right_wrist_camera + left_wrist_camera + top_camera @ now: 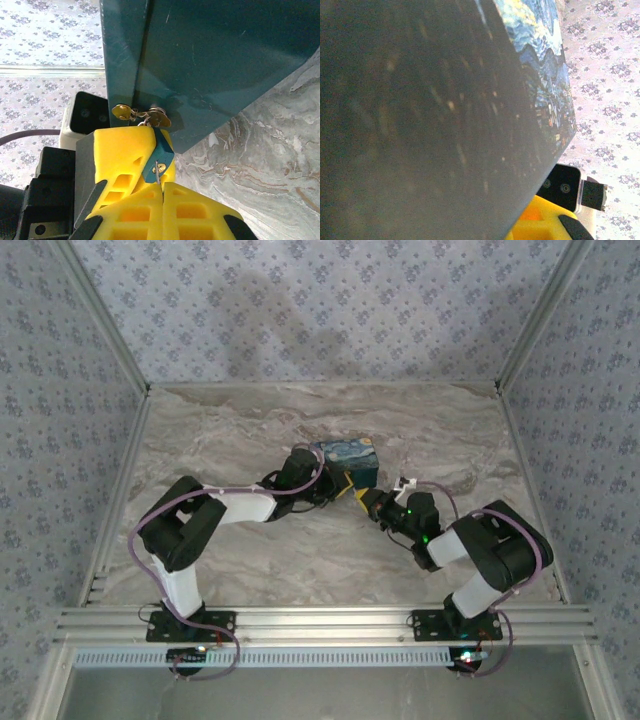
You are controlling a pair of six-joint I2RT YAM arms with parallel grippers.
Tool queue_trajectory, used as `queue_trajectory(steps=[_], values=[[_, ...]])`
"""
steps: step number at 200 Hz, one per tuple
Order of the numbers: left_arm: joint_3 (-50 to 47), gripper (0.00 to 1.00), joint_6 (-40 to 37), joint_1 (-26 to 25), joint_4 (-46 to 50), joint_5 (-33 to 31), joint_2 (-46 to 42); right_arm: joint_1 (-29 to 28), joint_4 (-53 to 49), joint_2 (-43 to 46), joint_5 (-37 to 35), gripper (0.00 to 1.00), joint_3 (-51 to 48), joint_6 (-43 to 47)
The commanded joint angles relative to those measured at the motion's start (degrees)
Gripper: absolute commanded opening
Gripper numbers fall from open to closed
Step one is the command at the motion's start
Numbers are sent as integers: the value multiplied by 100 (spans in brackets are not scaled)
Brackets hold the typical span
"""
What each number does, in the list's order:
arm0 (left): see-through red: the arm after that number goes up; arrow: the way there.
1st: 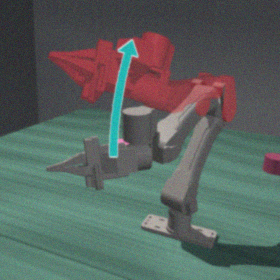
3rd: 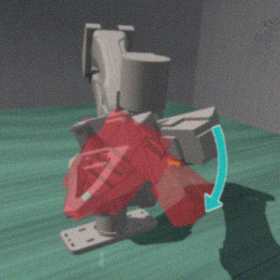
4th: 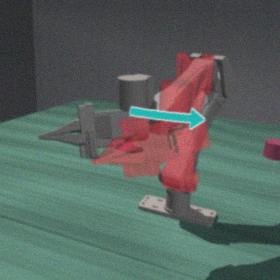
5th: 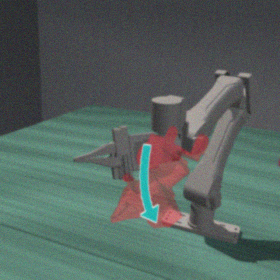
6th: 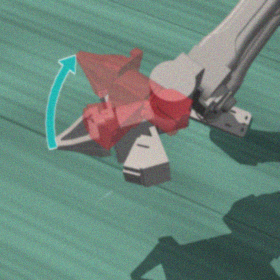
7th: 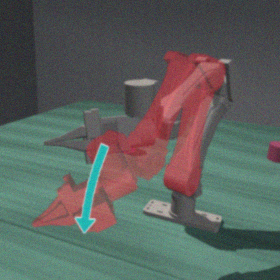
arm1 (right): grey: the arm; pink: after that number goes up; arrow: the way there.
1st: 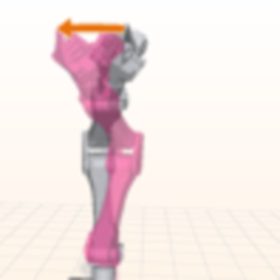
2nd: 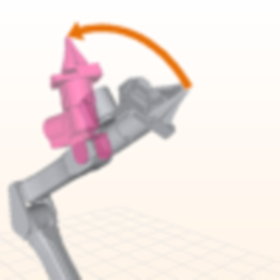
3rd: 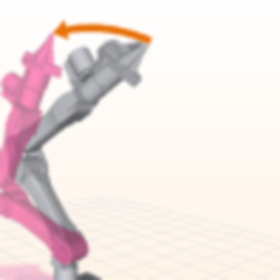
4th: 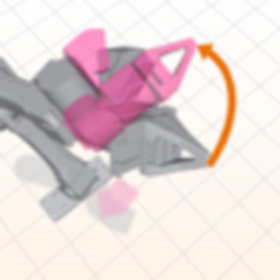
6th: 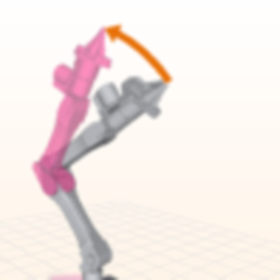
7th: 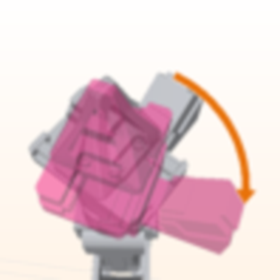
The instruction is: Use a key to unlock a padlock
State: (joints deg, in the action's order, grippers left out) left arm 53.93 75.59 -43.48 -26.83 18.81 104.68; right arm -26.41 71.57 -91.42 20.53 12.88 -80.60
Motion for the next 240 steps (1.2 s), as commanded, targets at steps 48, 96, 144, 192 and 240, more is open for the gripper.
queue_trajectory(steps=[48,96,144,192,240], values=[[71,2,35,-9,-444,81,-191,-180,156,75,-79,0,-227,-96],[74,2,61,-9,-488,100,-177,-174,150,89,-78,0,-148,-71],[21,2,97,-3,-537,119,-168,-129,146,84,-61,0,-6,-70],[-14,2,118,-9,-569,121,-159,-106,131,150,-118,0,12,-79],[-22,2,124,-4,-600,121,-141,-14,212,158,-109,0,21,-106]])
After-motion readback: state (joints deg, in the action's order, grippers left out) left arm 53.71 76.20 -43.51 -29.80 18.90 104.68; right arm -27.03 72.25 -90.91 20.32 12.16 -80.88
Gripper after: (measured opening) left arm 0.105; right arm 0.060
